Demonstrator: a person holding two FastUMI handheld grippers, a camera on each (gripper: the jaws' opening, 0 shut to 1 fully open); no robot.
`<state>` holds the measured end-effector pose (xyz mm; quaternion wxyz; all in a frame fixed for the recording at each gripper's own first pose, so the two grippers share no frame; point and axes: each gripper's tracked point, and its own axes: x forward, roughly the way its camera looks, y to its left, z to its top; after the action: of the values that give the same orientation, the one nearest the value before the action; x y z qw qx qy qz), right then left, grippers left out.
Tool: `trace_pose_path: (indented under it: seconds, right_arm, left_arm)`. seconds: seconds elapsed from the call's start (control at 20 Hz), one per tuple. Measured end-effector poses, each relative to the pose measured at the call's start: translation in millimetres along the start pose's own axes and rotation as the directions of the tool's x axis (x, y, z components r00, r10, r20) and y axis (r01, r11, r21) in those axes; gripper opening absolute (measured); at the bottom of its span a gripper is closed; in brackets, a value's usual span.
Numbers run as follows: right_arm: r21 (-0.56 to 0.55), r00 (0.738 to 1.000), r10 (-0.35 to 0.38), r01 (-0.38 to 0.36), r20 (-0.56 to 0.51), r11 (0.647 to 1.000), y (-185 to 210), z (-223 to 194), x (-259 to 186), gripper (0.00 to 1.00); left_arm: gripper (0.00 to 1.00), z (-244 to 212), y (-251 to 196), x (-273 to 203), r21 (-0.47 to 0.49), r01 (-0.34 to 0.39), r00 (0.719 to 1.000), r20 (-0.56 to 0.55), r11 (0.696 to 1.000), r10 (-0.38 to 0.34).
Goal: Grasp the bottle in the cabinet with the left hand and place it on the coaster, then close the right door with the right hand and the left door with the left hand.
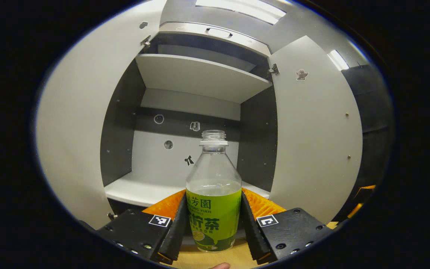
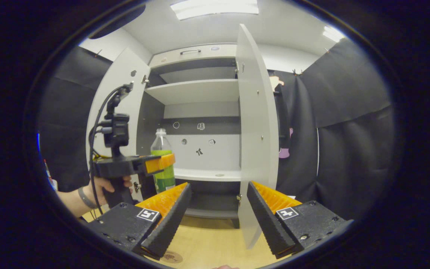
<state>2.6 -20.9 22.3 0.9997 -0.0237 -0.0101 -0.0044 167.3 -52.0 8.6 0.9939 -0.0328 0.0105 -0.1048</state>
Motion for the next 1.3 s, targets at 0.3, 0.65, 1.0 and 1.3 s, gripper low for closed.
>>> trace_pose_path:
  seconds: [0.3, 0.65, 1.0, 1.3]
  right_arm:
    - [0.05, 1.0, 0.013, -0.014, 0.026, 0.999, -7, 23, 3, 0.99]
    - [0.047, 1.0, -0.002, 0.003, -0.022, 0.999, -17, 22, 15, 0.99]
    - [0.008, 0.998, 0.002, -0.001, -0.07, 1.0, -7, 16, 25, 0.99]
    - [0.015, 0.995, 0.022, -0.021, -0.101, 1.0, -1, 5, 23, 0.99]
  left_arm:
    - [0.69, -102, 16, -61, -0.124, -0.099, 0.994, -0.053, 0.987, 0.093]
    - [0.69, -202, -13, -101, 0.088, -0.108, 0.989, -0.089, 0.99, 0.115]
    - [0.68, -246, -45, -122, 0.142, -0.03, 0.991, -0.122, 0.989, 0.048]
    - [0.7, -251, -54, -140, 0.192, 0.009, 0.995, -0.099, 0.981, 0.01]
